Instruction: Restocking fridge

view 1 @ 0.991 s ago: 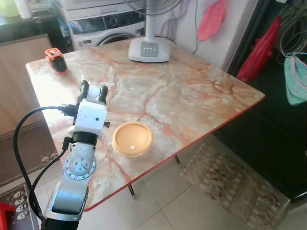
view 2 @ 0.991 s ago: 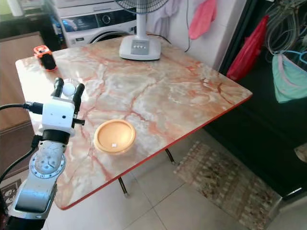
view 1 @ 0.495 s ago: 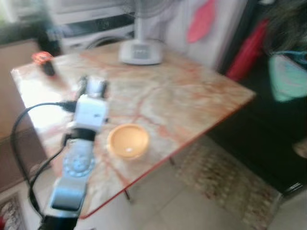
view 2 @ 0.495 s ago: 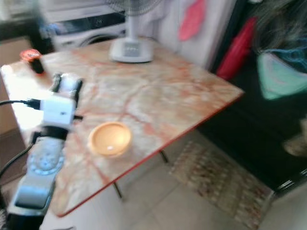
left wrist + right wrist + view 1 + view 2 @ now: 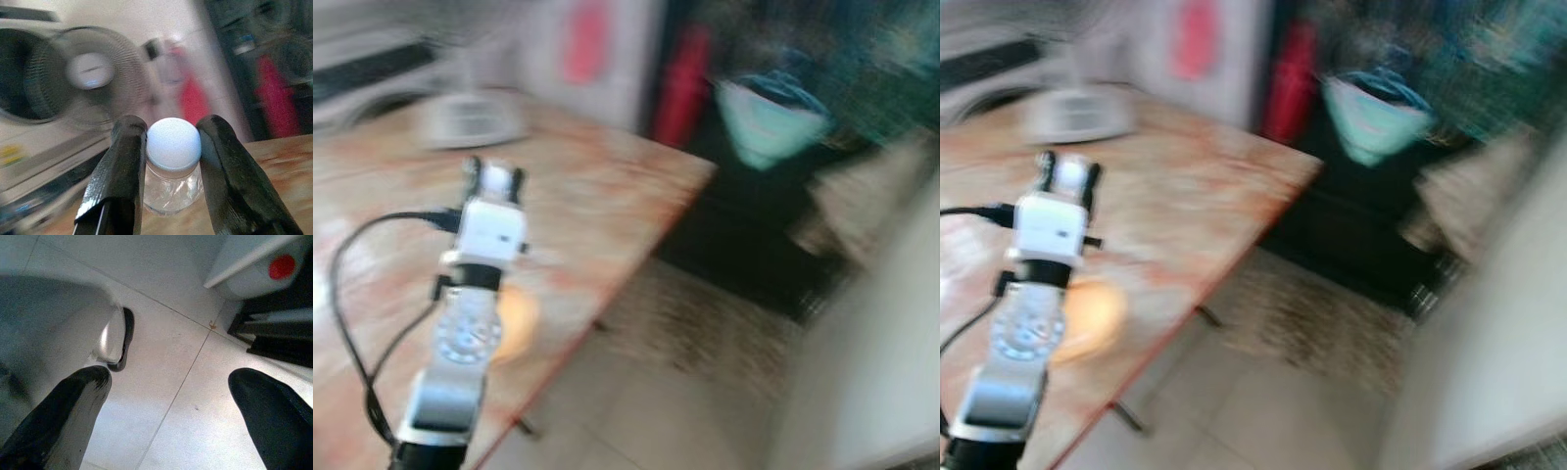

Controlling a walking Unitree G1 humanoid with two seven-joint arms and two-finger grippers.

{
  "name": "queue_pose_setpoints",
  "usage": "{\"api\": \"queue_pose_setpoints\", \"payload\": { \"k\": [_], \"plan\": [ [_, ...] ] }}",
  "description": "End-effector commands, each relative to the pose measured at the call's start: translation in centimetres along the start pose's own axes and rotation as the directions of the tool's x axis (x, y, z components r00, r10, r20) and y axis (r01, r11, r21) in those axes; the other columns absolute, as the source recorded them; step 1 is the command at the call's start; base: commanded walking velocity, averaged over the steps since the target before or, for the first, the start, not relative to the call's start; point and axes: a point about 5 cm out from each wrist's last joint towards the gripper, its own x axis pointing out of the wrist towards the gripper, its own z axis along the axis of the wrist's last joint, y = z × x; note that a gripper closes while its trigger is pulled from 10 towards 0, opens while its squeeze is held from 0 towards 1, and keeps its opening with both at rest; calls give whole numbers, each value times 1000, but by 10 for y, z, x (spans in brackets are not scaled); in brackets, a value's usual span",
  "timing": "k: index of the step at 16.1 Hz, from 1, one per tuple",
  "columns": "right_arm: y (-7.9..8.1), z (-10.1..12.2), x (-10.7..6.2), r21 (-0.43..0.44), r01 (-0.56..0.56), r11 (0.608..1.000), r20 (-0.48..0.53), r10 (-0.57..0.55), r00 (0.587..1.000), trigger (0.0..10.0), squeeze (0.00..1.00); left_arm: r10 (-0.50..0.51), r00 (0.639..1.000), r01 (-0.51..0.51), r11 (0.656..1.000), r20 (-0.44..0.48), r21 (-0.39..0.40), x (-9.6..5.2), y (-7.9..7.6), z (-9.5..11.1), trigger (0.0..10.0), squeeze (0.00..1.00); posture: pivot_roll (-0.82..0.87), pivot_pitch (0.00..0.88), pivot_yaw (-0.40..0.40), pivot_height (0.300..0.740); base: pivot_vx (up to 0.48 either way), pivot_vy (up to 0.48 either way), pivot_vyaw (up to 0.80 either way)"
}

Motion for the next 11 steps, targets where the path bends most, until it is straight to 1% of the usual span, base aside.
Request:
{"api": "queue_pose_setpoints", "payload": {
  "k": [1, 4, 6, 11],
  "plan": [
    [-4, -5, -2, 2, 11, 1000, -14, -11, 1000, 10000, 0, -54, 998, 56, 998, 41, -36, 0, -12, 9, 10000, 0, 109, 0, -12, 740, 0, 0, -769],
    [-4, -5, -2, -2, 12, 1000, -17, -12, 1000, 10000, 0, -67, 997, 69, 997, 48, -27, -1, -15, 11, 10000, 0, 108, 0, -14, 740, 0, 0, -769],
    [-4, -5, -2, -39, 2, 999, -19, -2, 1000, 10000, 0, -71, 996, 73, 997, 46, -30, -2, -15, 10, 10000, 0, 110, 0, -16, 740, 0, 0, -769],
    [-5, -6, -2, -32, 5, 999, -22, -5, 1000, 10000, 0, -84, 995, 87, 995, 53, -54, -2, -18, 11, 10000, 0, 108, 0, -21, 740, 0, 0, -769]
  ]
}}
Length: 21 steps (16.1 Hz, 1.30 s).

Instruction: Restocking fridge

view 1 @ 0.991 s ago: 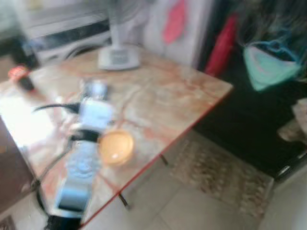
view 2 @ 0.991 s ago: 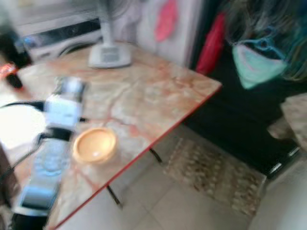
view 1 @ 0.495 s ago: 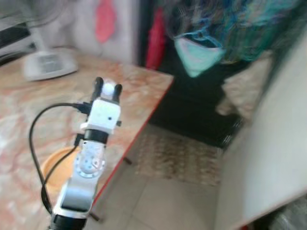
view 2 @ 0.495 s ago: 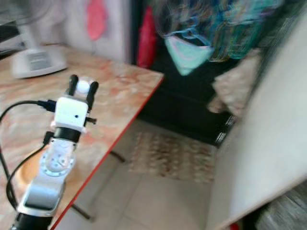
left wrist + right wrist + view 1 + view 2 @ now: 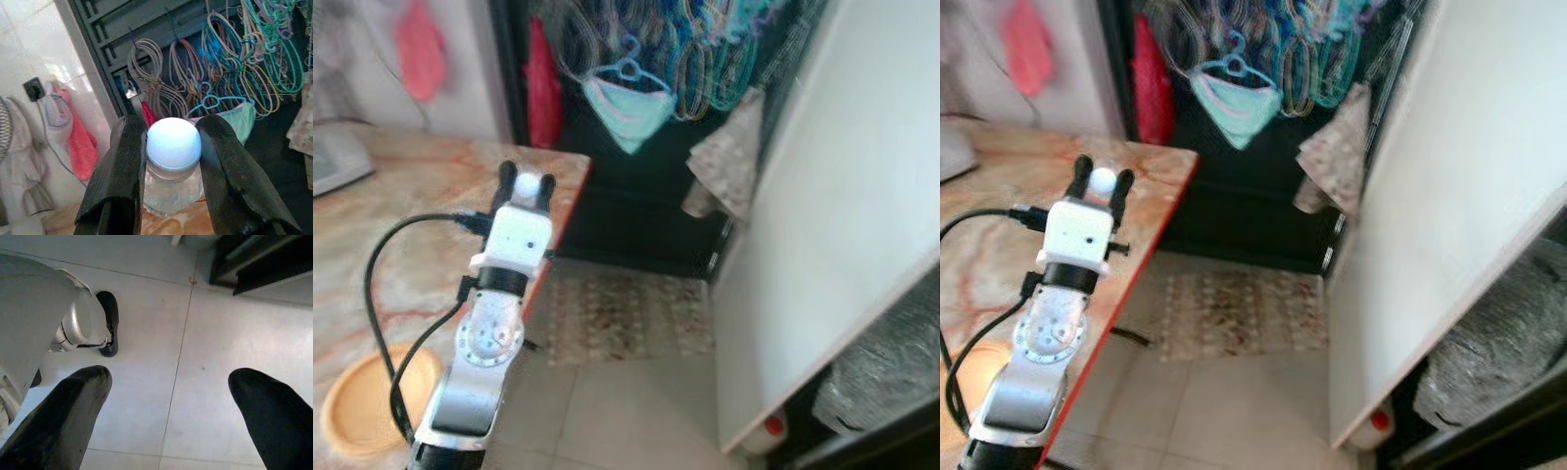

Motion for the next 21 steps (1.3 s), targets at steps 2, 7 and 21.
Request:
{"api": "queue_pose_setpoints", "payload": {
  "k": [2, 7, 21],
  "plan": [
    [-2, 0, 0, -2, 3, 1000, -3, -3, 1000, 10000, 0, -10, 999, 11, 1000, 42, -21, 2, -2, 7, 10000, 0, 108, 0, -21, 740, 0, 0, -769],
    [-3, -2, -1, -11, -3, 1000, -6, 3, 1000, 10000, 0, -30, 999, 30, 999, 39, -17, 0, -4, 6, 10000, 0, 106, 0, -23, 740, 0, 0, -768],
    [-2, -1, -1, -9, -12, 1000, -5, 12, 1000, 10000, 0, -33, 999, 33, 999, 33, -4, 1, -1, 5, 10000, 0, 117, 0, -24, 740, 0, -46, -768]
  ]
}}
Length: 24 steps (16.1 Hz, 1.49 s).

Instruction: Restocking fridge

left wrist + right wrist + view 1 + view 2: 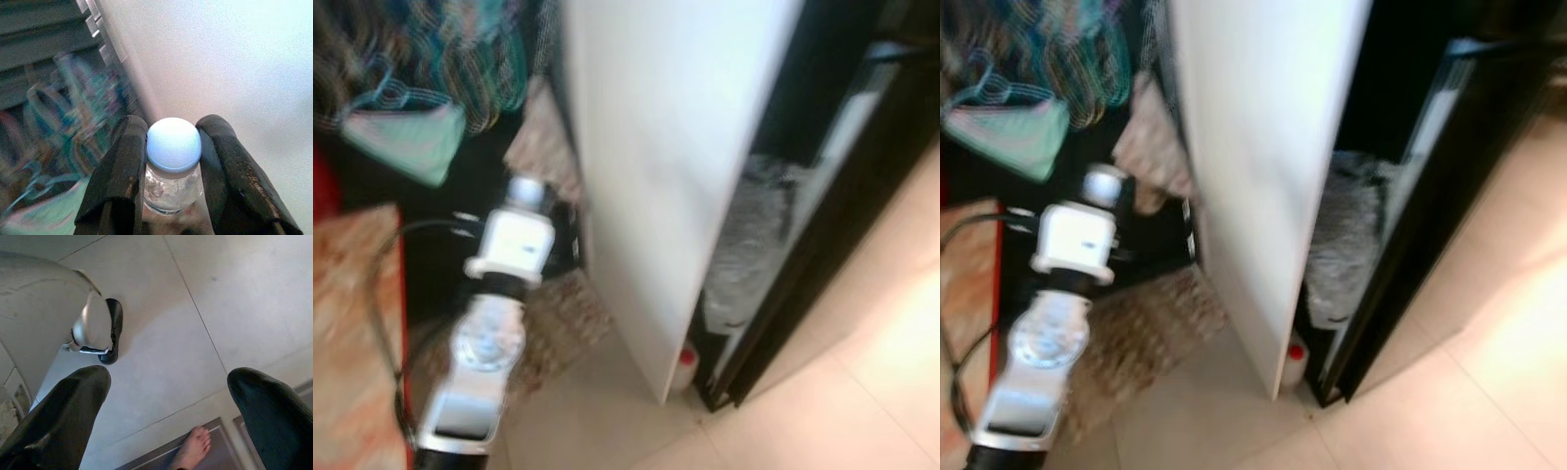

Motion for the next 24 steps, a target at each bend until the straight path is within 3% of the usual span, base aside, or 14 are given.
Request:
{"api": "queue_pose_setpoints", "payload": {
  "k": [1, 13, 16, 18, 23, 24],
  "plan": [
    [3, 1, 1, 11, -6, 1000, 4, 6, 1000, 10000, 0, 9, 1000, -10, 1000, 22, 26, 2, 7, 3, 10000, 0, 114, 0, -22, 740, 0, 0, -769],
    [3, 2, 1, 20, -3, 1000, 9, 3, 1000, 10000, 0, 6, 1000, -6, 998, 3, 61, 2, 13, -3, 10000, 0, 119, 0, -22, 740, 0, 0, -769],
    [2, 3, 1, 3, -5, 1000, 11, 5, 1000, 10000, 0, 54, 998, -53, 998, -17, 40, 1, 21, -8, 10000, 0, 117, 0, -25, 740, 0, 0, -769],
    [2, 3, 1, 6, 1, 1000, 13, -1, 1000, 10000, 0, 76, 995, -75, 997, -57, 20, -2, 27, -16, 10000, 0, 115, 0, -25, 740, 0, 0, -587],
    [3, 3, 1, 8, 1, 1000, 15, -1, 1000, 10000, 0, 171, 972, -157, 983, -160, 95, -14, 45, -33, 10000, 0, 113, 0, -16, 740, 0, 0, 0],
    [4, 3, 1, 7, 0, 1000, 15, 0, 1000, 10000, 0, 182, 941, -150, 980, -285, 130, -21, 47, -52, 10000, 0, 116, 0, -15, 740, 0, 0, 0]
  ]
}}
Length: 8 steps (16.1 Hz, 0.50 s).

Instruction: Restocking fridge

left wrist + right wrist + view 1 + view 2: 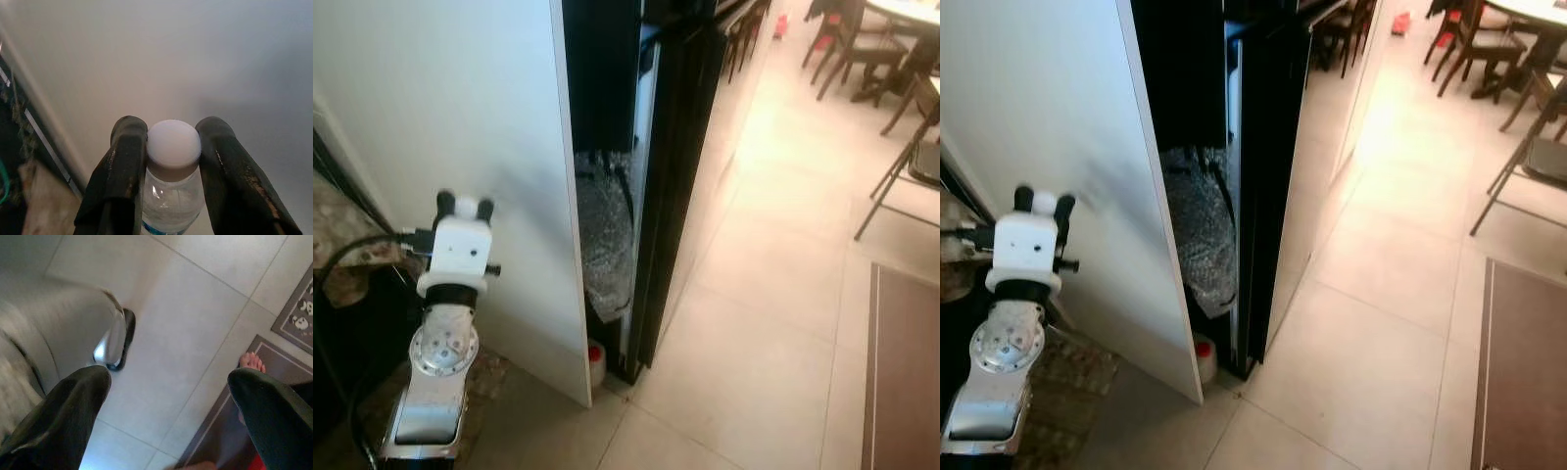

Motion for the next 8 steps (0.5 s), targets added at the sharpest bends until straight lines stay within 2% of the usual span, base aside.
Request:
{"api": "queue_pose_setpoints", "payload": {
  "k": [1, 2, 3, 4, 6, 7, 8],
  "plan": [
    [-2, 1, 0, 5, 7, 1000, 3, -8, 1000, 10000, 0, -2, 984, 9, 999, -179, 39, -1, 1, -28, 10000, 0, 117, 0, -14, 740, 0, 0, 0],
    [-2, 1, 0, 3, 5, 1000, 3, -5, 1000, 10000, 0, -98, 925, 83, 995, -367, -55, -7, -4, -57, 10000, 0, 115, 0, -12, 740, 0, 0, 0],
    [-1, 1, 0, 6, 3, 1000, 3, -3, 1000, 10000, 0, -202, 829, 156, 979, -521, -132, -21, -9, -90, 10000, 0, 115, 0, -7, 740, 0, 0, 0],
    [0, 1, 0, 7, 2, 1000, 4, -2, 1000, 10000, 0, -216, 799, 151, 975, -561, -161, -25, -8, -100, 10000, 0, 110, 0, -6, 740, 0, 0, 0],
    [2, 2, 1, 5, -1, 1000, 5, 1, 1000, 10000, 0, -321, 647, 169, 945, -691, -280, -50, -14, -140, 10000, 0, 105, 0, 3, 740, 0, 0, 0],
    [2, 2, 1, 14, -1, 1000, 7, 1, 1000, 10000, 0, -336, 630, 181, 940, -700, -288, -57, -16, -148, 10000, 0, 102, 0, 8, 740, 0, 0, 0],
    [3, 2, 1, 12, -2, 1000, 8, 2, 1000, 10000, 0, -327, 576, 157, 944, -749, -291, -71, -18, -166, 10000, 0, 94, 0, 13, 740, 0, 0, 0]
  ]
}}
